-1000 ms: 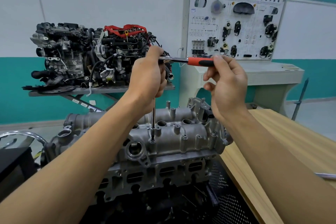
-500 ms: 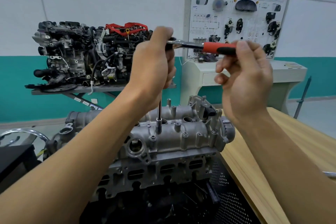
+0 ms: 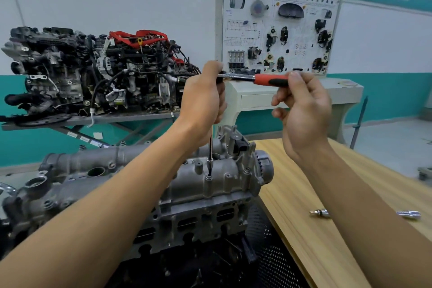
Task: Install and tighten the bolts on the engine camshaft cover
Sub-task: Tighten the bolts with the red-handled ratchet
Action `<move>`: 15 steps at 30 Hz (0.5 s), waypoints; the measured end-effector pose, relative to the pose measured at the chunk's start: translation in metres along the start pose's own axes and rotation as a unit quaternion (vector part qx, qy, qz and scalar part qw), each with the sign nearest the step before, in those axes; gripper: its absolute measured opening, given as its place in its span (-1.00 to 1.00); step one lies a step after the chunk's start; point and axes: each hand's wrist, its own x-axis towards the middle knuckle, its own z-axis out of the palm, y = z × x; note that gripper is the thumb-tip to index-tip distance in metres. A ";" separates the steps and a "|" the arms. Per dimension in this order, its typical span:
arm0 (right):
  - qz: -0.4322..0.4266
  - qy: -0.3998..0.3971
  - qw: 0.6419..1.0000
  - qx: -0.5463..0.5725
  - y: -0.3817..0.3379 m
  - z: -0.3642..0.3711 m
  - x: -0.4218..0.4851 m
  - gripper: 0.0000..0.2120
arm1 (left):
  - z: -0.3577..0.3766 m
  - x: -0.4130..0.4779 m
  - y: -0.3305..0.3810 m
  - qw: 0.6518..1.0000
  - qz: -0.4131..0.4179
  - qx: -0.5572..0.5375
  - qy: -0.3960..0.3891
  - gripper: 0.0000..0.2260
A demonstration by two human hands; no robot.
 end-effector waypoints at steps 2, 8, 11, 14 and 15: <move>0.002 -0.003 1.000 0.001 0.002 0.001 0.001 -0.86 | -0.001 0.001 0.002 1.000 -0.005 0.003 0.009 -0.52; 0.018 -0.002 1.000 -0.001 0.008 0.001 0.003 -0.86 | -0.003 -0.005 -0.008 0.998 -0.045 -0.015 0.030 -0.54; 0.033 -0.010 0.999 -0.016 0.013 -0.003 0.000 -0.85 | -0.005 -0.015 -0.021 0.998 -0.055 -0.019 0.031 -0.55; 0.024 -0.014 1.000 -0.009 0.008 -0.005 -0.002 -0.85 | -0.004 -0.012 -0.011 1.000 -0.019 -0.017 0.014 -0.54; 0.016 -0.015 1.000 0.000 0.004 -0.004 0.000 -0.86 | -0.002 -0.008 -0.003 1.000 -0.003 -0.008 0.008 -0.54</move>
